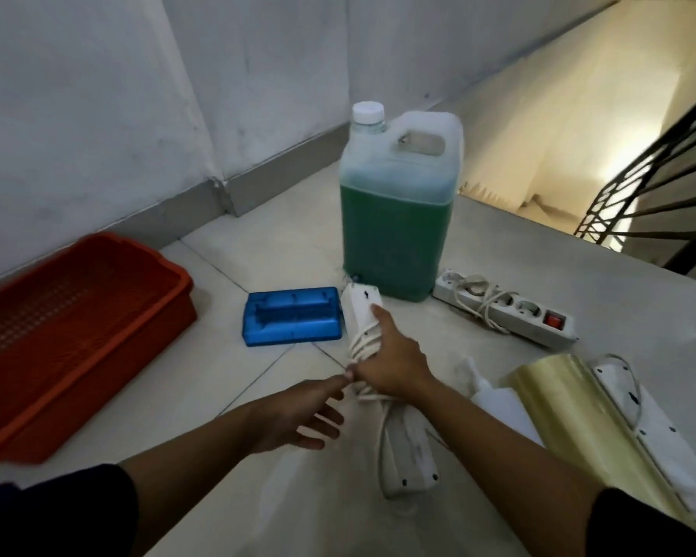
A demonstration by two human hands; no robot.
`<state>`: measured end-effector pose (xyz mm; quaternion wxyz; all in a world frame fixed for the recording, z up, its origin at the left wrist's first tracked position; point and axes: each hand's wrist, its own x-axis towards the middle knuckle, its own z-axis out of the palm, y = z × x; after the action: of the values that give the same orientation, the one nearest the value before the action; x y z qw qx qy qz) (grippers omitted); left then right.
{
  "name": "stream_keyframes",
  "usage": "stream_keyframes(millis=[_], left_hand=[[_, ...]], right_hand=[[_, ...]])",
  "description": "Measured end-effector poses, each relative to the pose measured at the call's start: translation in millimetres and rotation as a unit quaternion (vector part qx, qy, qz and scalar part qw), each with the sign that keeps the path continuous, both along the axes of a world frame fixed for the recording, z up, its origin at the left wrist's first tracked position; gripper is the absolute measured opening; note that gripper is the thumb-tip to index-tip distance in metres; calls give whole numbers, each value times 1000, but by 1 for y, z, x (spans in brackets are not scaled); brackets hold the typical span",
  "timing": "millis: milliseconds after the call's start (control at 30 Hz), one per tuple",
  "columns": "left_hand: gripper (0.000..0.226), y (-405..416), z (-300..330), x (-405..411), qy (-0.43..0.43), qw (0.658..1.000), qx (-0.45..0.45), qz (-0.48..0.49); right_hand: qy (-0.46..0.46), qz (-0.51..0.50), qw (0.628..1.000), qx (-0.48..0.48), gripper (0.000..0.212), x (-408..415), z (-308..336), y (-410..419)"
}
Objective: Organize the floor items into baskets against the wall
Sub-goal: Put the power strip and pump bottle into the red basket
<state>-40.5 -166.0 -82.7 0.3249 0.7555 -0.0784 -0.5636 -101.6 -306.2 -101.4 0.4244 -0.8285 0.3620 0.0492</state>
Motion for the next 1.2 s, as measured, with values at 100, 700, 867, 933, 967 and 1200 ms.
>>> stream_keyframes(millis=[100,700,867,933,967,1200], left_hand=[[75,18,11,11,72,992,-81,66],[62,189,54,169,-370,845,-125,366],[86,228,26,204,-488,832,119,234],[88,232,5,205,-490,834,189,172],[83,234,-2,205,-488,831,223,147],[63,243,-14,224,-415,885,169,124]], right_hand=[[-100,-26,990,100,110,39,27,14],[-174,170,939,242,75,176,51,135],[-113,141,954,238,69,180,16,137],[-104,143,954,242,68,181,9,141],[-101,143,955,241,66,183,5,142],[-68,138,962,224,60,184,-9,148]])
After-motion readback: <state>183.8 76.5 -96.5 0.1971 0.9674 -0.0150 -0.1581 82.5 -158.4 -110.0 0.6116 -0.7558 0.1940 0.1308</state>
